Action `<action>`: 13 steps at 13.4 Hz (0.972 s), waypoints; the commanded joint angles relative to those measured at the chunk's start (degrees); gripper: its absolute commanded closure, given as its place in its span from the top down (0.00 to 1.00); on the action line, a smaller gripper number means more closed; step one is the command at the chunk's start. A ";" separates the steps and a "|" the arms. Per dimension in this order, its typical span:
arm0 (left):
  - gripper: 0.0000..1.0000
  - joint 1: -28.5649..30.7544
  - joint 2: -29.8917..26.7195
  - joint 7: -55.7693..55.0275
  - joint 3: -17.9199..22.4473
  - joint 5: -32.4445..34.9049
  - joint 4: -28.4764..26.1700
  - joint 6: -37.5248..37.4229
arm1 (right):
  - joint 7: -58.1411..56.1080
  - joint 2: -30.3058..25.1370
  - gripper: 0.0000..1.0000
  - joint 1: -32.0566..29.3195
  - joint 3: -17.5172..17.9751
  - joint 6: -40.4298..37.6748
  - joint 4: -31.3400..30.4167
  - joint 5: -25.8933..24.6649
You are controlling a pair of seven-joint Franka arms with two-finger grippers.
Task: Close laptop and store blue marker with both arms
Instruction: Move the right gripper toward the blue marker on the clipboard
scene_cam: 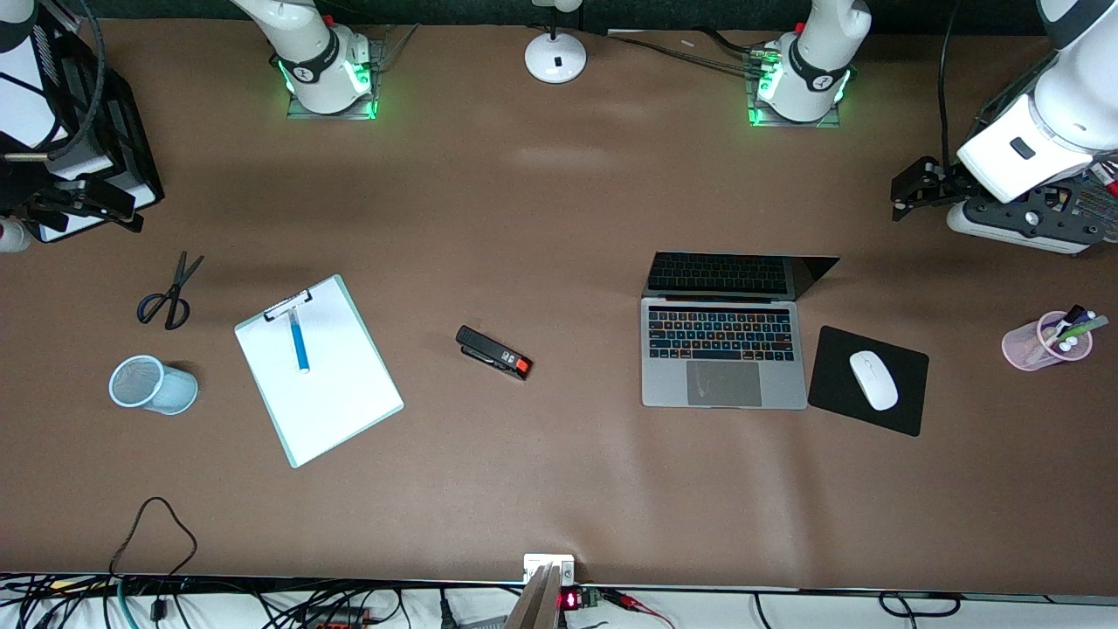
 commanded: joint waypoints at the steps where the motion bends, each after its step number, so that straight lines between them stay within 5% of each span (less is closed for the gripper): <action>1: 1.00 0.08 0.83 1.43 -0.18 0.91 2.10 -1.48 | 1.75 -1.18 1.00 -0.48 0.88 -0.92 -0.66 -0.78; 10: 1.00 0.08 0.92 1.43 -0.18 0.91 2.10 -1.48 | 1.59 5.23 1.00 -0.56 0.79 0.22 0.57 -0.17; 13: 1.00 0.08 0.92 1.43 -0.18 0.91 2.10 -1.48 | 1.07 9.53 1.00 0.58 0.88 5.82 0.92 -0.17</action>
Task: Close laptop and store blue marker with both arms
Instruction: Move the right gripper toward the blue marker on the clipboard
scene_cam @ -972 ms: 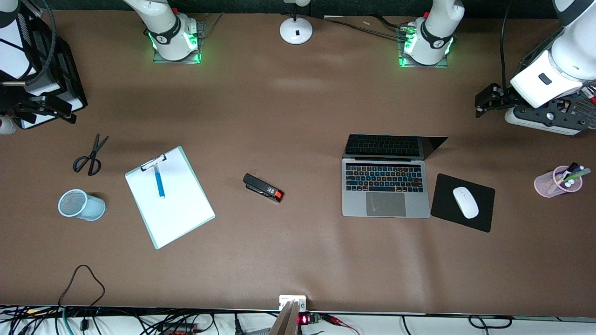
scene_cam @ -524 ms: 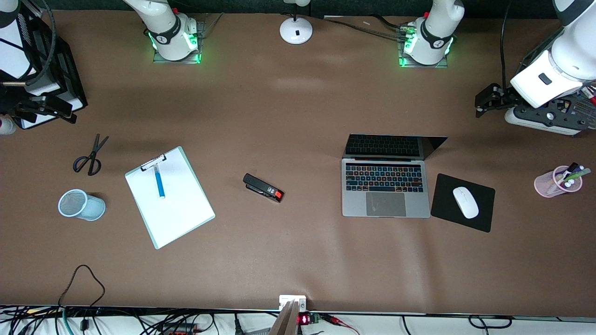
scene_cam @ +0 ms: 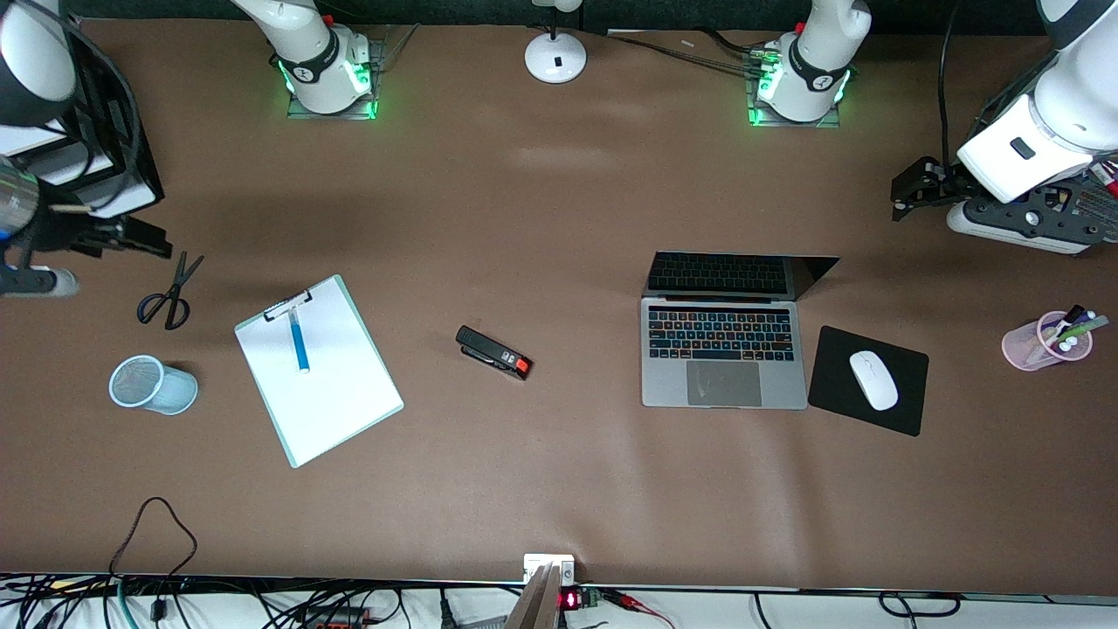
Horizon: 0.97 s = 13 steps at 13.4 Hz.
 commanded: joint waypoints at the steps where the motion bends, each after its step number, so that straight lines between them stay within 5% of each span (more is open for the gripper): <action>1: 1.00 0.08 0.88 1.43 -0.18 0.91 2.05 -1.48 | 0.20 3.78 1.00 0.45 0.64 4.29 1.20 -0.09; 13: 1.00 0.08 0.88 1.43 -0.18 0.91 2.05 -1.48 | -5.68 22.06 1.00 4.32 0.64 20.12 1.47 -1.76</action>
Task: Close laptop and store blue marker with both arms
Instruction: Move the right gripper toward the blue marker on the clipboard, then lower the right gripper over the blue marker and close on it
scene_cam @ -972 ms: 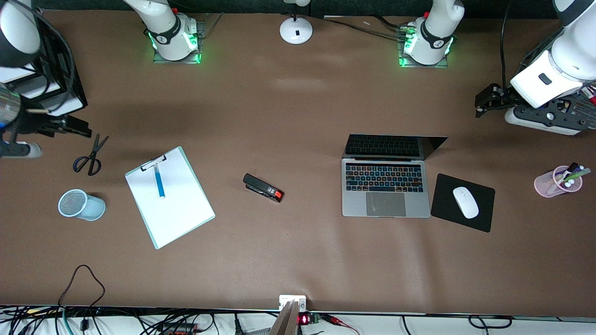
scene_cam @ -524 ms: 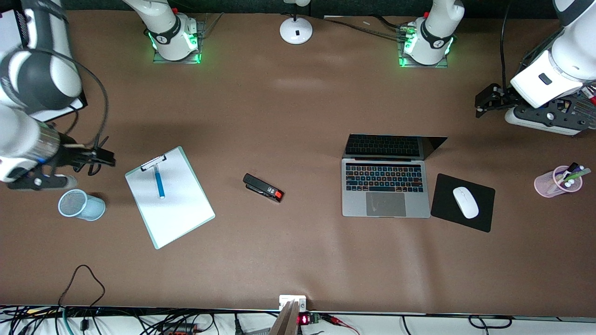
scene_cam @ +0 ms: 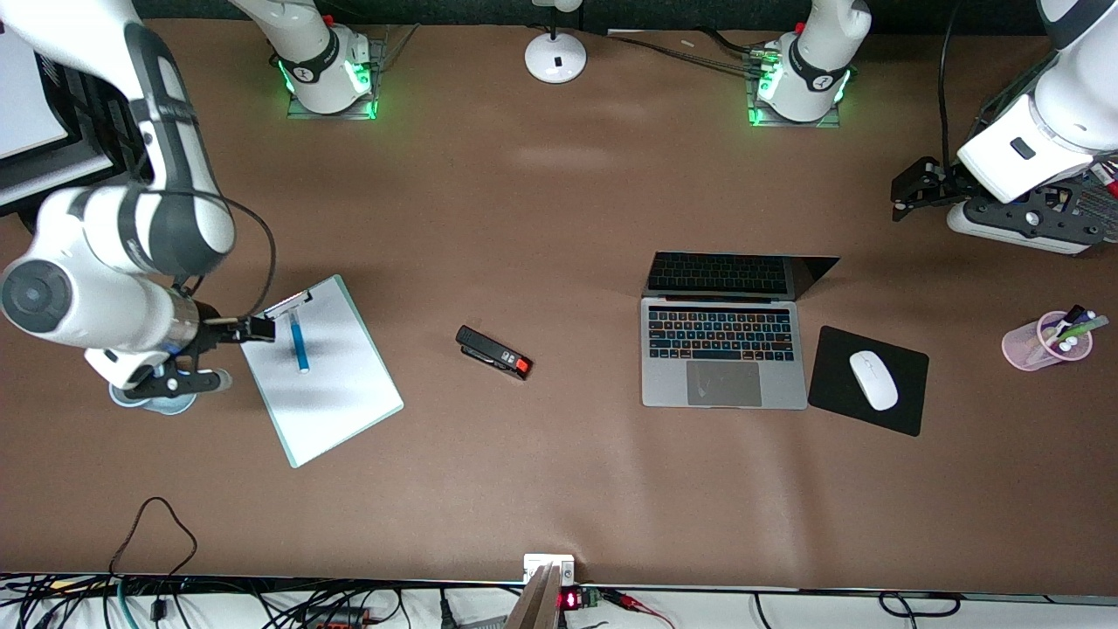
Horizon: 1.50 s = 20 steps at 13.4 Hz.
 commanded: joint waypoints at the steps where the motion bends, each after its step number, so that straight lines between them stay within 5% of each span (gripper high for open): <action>1: 1.00 0.08 0.84 1.43 -0.18 0.91 1.96 -1.48 | -2.42 3.95 1.00 -0.10 0.13 3.65 1.02 -1.02; 20: 1.00 0.08 0.84 1.43 -0.18 0.91 1.96 -1.48 | -9.54 10.11 0.94 0.87 0.13 10.78 -4.26 -1.72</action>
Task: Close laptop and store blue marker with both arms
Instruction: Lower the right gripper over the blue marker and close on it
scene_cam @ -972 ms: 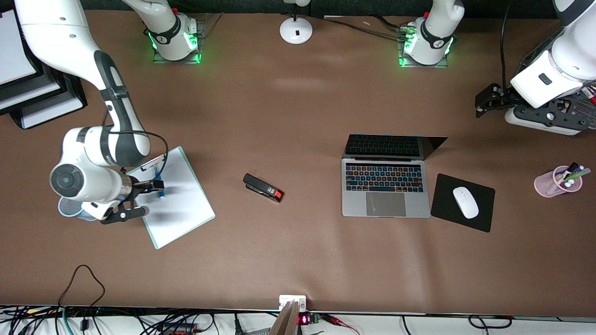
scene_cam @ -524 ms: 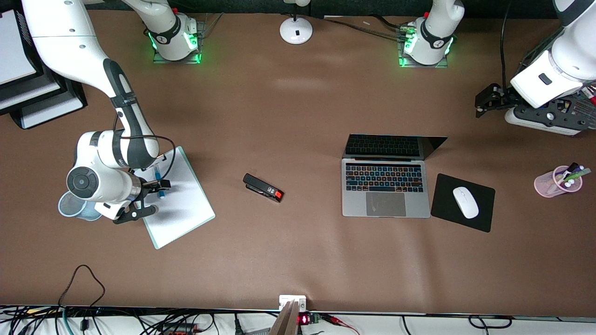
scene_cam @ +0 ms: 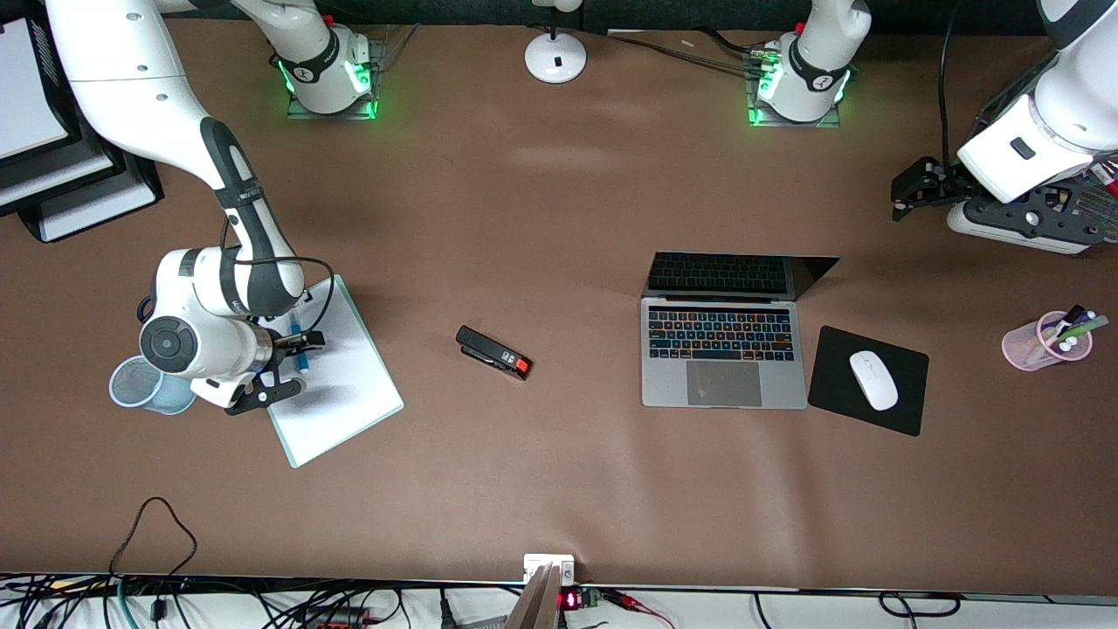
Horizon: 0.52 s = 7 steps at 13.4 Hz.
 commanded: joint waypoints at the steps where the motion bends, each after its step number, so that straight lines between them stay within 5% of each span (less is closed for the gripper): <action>1: 1.00 0.08 0.83 1.43 -0.18 0.91 1.95 -1.41 | -0.93 0.32 0.90 -0.29 0.22 1.53 -0.39 -0.76; 7: 1.00 0.43 0.74 1.52 -0.18 0.91 1.87 -1.68 | -0.93 0.76 0.74 -0.20 0.22 2.67 -0.03 -0.67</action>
